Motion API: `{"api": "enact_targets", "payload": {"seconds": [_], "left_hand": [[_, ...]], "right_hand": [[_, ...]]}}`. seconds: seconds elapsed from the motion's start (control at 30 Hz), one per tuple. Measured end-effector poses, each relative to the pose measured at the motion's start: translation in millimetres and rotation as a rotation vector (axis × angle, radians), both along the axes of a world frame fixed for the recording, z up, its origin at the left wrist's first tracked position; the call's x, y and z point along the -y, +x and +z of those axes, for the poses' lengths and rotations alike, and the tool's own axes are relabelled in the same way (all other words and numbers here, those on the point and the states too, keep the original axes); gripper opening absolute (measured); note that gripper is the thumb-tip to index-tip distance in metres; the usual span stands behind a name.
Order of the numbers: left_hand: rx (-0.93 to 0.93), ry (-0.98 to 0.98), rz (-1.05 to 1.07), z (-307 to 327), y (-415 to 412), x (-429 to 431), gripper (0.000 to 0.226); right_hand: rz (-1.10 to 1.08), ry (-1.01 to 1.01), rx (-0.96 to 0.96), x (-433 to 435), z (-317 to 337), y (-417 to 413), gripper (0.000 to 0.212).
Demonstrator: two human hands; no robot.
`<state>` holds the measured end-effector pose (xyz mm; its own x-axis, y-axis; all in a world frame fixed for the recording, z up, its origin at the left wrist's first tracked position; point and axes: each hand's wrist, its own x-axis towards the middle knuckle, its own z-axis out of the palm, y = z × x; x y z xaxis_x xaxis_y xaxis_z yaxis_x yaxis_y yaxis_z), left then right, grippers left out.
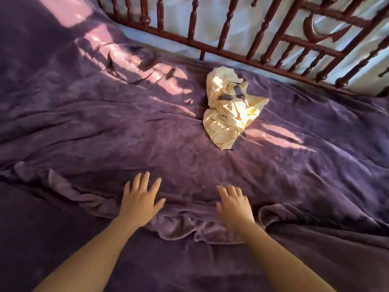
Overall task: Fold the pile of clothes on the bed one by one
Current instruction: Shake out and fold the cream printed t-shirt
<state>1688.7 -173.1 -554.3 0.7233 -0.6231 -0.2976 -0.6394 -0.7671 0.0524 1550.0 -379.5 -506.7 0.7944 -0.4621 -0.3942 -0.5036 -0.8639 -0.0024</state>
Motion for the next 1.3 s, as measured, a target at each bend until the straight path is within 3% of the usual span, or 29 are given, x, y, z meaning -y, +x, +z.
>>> {"api": "enact_targets", "payload": {"seconds": [0.07, 0.2, 0.3, 0.47, 0.57, 0.63, 0.8, 0.87, 0.97, 1.1, 1.17, 1.23, 1.3], "left_hand": [[-0.007, 0.01, -0.044, -28, 9, 19, 0.067], [0.053, -0.23, -0.058, -65, 18, 31, 0.055], [0.119, -0.339, -0.069, -79, 19, 30, 0.055], [0.168, -0.388, -0.057, -87, 21, 31, 0.053], [0.12, -0.363, -0.036, -85, 23, 30, 0.054], [0.033, -0.274, -0.016, -79, 25, 34, 0.053], [-0.291, -0.03, 0.022, -57, 36, 33, 0.055], [-0.359, -0.058, 0.044, -40, 23, 26, 0.055], [-0.506, -0.176, 0.106, -12, -25, 5, 0.059], [-0.646, -0.258, 0.079, 32, -80, -18, 0.078], [-0.619, -0.264, -0.004, 60, -100, -18, 0.087], [-0.535, -0.282, -0.091, 94, -114, -15, 0.09], [-0.477, -0.333, -0.153, 132, -124, -11, 0.09]], "right_hand": [[0.057, -0.079, 0.056, 32, -19, 32, 0.051], [-0.021, -0.231, 0.211, 96, -51, 93, 0.051], [-0.047, -0.282, 0.2, 123, -77, 129, 0.055], [-0.202, -0.32, 0.27, 122, -100, 159, 0.026], [-0.104, -0.275, 0.296, 97, -96, 128, 0.018], [0.049, -0.206, 0.346, 72, -82, 91, 0.003], [0.064, -0.084, 0.218, -5, -48, -18, 0.039], [0.056, -0.041, 0.169, -35, -36, -55, 0.042], [0.089, -0.031, 0.189, -68, -11, -95, 0.027], [0.067, -0.008, 0.195, -86, 46, -116, 0.042], [0.033, -0.002, 0.211, -92, 86, -121, 0.036], [0.012, 0.028, 0.287, -96, 122, -124, 0.012], [0.017, 0.046, 0.344, -97, 156, -126, 0.011]]}}
